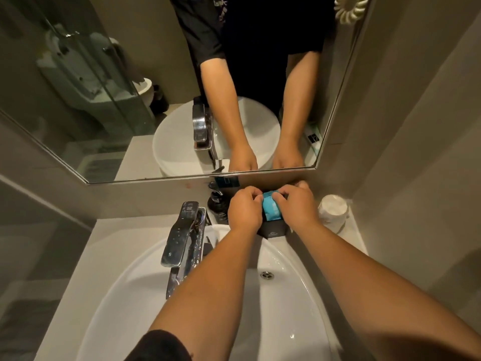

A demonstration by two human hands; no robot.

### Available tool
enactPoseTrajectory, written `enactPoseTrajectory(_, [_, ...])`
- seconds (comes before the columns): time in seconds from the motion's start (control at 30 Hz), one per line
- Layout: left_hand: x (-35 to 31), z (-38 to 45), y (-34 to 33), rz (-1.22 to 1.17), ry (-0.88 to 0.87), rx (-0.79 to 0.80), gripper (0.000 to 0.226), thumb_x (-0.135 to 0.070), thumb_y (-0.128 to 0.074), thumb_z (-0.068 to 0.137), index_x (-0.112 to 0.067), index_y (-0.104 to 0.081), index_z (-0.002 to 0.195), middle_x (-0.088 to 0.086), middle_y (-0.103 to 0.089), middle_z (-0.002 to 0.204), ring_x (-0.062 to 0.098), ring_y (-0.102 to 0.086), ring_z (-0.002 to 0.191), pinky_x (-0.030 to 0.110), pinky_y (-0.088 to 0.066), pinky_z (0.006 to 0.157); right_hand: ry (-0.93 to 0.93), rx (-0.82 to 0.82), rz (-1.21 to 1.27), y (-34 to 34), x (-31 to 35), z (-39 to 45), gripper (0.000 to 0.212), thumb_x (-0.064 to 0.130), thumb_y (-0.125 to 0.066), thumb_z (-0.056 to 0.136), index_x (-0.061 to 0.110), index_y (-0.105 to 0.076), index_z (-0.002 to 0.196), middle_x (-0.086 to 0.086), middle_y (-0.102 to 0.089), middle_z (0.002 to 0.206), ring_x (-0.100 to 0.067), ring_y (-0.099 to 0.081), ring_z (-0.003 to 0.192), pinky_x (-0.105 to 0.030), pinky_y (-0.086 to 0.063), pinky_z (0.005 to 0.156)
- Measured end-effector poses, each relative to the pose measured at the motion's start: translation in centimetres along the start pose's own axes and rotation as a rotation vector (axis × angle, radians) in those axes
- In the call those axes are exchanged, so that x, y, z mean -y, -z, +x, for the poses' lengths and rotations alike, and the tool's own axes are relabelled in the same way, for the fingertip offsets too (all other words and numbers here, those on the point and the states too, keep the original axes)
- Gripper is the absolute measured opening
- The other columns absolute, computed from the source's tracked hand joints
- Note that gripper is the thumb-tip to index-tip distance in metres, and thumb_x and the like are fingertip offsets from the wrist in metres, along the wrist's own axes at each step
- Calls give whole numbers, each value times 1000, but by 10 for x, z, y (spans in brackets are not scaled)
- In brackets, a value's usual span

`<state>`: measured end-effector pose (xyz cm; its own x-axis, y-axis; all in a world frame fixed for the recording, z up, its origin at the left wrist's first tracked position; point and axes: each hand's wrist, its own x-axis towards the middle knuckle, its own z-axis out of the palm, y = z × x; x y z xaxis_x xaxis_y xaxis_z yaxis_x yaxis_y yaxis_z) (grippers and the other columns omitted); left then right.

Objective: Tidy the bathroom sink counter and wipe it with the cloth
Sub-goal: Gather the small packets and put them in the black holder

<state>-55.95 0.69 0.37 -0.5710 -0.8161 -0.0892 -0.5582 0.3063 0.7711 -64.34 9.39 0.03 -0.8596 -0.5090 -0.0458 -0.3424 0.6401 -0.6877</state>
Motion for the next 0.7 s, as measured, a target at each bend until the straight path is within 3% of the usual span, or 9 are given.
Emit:
enactPoseTrajectory(0.17, [3,4,-2,44,-62,-40,14,-22,-55,94,-22,-68,100,3,-68,105,20,-62,93,38,-54,84,0,-9,-6,-2,0,0,20,37,-62,89,21,-71,96,-10,-56,115,-30,-57,102,-46,-50,93])
enactPoseTrajectory(0.4, [10,6,-11,381,-185,27,16,-23,-52,95,-19,-66,103,5,-59,106,22,-60,86,37,-53,71,64,59,-383,-2,-2,6,22,40,-56,91,28,-69,104,-9,-57,117,-29,-50,111,-42,-41,95])
enactPoseTrajectory(0.5, [18,5,-18,347,-100,25,15,-27,-51,93,-17,-59,100,-6,-52,90,8,-47,63,26,-38,51,97,74,-499,-4,-1,9,28,42,-52,93,28,-68,111,-9,-58,119,-29,-49,112,-41,-40,94])
enactPoseTrajectory(0.6, [18,3,-22,265,14,8,12,-29,-48,92,-18,-51,97,-11,-42,73,2,-38,58,26,-24,46,123,76,-600,-8,-3,8,28,42,-51,94,28,-68,112,-9,-57,120,-29,-47,114,-40,-39,93])
enactPoseTrajectory(0.7, [14,-1,-18,328,-71,29,13,-25,-50,94,-17,-53,103,-2,-51,96,9,-45,62,27,-34,51,150,70,-595,-9,-3,7,26,37,-52,94,27,-67,112,-8,-59,117,-29,-48,112,-40,-39,92])
